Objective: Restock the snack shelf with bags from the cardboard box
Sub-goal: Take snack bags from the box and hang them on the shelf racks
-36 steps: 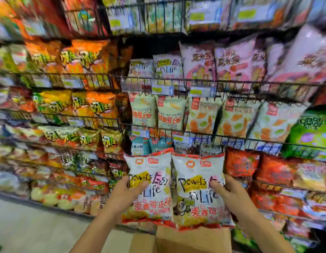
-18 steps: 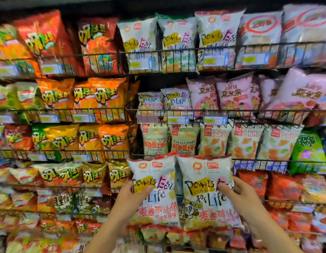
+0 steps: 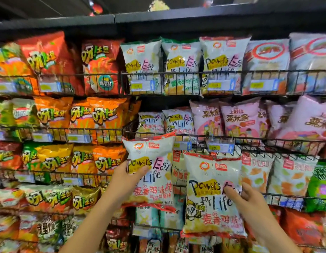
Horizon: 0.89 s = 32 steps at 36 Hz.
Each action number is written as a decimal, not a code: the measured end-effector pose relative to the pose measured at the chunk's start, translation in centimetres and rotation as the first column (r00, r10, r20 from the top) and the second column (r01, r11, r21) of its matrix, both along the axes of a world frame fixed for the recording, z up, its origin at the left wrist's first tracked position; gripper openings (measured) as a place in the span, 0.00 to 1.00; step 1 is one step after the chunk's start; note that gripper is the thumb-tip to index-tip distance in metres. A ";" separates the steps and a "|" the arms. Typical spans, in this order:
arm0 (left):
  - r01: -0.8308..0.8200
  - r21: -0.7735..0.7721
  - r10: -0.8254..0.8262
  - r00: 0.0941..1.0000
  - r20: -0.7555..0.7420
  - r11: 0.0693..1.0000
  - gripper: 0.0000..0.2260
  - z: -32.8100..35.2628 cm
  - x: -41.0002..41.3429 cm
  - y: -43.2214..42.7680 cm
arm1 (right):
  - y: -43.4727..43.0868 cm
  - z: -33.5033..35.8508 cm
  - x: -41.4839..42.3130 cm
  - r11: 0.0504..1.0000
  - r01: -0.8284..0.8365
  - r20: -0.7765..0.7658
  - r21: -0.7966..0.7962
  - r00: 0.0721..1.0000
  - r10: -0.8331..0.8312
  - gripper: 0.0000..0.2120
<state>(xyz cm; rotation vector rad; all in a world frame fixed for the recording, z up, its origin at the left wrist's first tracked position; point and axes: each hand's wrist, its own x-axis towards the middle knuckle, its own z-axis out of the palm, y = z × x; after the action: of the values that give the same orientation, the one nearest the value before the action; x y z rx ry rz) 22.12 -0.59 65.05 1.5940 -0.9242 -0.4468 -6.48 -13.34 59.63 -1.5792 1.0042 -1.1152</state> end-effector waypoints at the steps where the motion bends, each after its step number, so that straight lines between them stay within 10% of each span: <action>1: 0.003 -0.023 -0.003 1.000 0.031 1.000 0.23 0.7 0.4 -0.5 | -0.3 0.1 0.2 1.000 0.001 0.003 0.001 1.000 -0.001 0.44; 12: 0.039 -0.292 0.026 0.976 0.215 0.956 0.22 8.6 6.0 -6.0 | -1.9 2.2 4.1 0.998 0.061 -0.037 -0.008 0.997 -0.061 0.40; 18: 0.020 -0.311 0.052 0.974 0.221 0.950 0.50 10.5 10.9 -9.9 | -2.0 3.3 7.0 0.992 0.118 -0.050 -0.037 0.992 -0.120 0.41; 32: 0.161 -0.474 -0.010 0.952 0.305 0.866 0.18 10.6 13.6 -14.2 | -2.1 4.2 10.0 0.992 0.109 0.018 -0.059 0.994 -0.109 0.33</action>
<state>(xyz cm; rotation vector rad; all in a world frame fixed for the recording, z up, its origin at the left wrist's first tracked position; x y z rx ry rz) 35.71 -14.76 75.61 1.1604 -1.2279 -0.0153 3.53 -15.46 63.82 -1.5766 1.0669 -1.2399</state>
